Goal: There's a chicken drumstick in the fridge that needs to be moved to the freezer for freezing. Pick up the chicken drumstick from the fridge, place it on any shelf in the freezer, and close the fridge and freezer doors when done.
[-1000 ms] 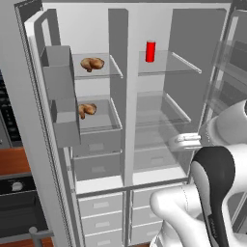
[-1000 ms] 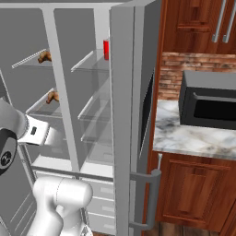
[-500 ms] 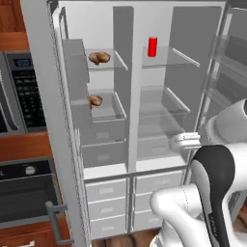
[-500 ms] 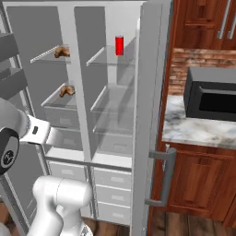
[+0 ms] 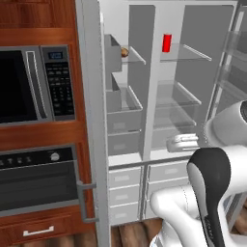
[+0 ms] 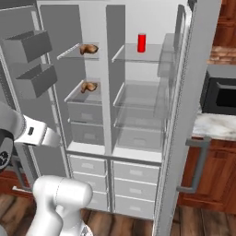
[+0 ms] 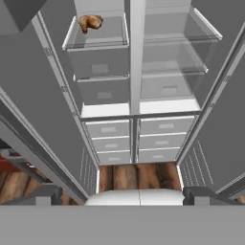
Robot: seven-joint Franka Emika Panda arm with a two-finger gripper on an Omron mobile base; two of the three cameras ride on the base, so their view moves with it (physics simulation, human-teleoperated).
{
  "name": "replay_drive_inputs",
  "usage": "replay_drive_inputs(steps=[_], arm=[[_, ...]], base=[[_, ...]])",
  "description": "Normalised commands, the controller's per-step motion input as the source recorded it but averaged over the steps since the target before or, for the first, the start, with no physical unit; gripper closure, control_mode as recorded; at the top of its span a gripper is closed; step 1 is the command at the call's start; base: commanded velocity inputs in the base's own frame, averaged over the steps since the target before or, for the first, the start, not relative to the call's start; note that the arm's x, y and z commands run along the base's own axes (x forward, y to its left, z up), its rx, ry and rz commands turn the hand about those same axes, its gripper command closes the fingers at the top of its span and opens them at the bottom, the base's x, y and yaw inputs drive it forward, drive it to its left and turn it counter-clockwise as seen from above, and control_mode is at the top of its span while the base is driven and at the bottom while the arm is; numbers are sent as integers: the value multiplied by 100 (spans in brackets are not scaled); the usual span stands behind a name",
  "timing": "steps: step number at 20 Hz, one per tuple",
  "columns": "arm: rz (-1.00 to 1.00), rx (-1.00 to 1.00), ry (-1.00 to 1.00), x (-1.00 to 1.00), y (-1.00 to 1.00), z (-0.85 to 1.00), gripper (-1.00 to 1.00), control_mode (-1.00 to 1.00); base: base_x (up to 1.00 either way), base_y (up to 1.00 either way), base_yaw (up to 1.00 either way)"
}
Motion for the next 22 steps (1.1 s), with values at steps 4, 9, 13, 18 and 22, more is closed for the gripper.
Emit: replay_drive_inputs(steps=[4, 9, 13, 18, 22], arm=[[0, 0, 0, 0, 0, 0, -100, 100], [0, 0, 0, 0, 0, 0, -100, 100], [0, 0, 0, 0, 0, 0, -100, 100], [0, 0, -1, -2, -5, 0, -100, -100], [4, 0, -5, -29, -88, 0, -100, -100]], base=[[-41, -52, 0], [-54, -4, 0], [-32, 0, 0], [-4, 0, 0], [0, 0, 0]])
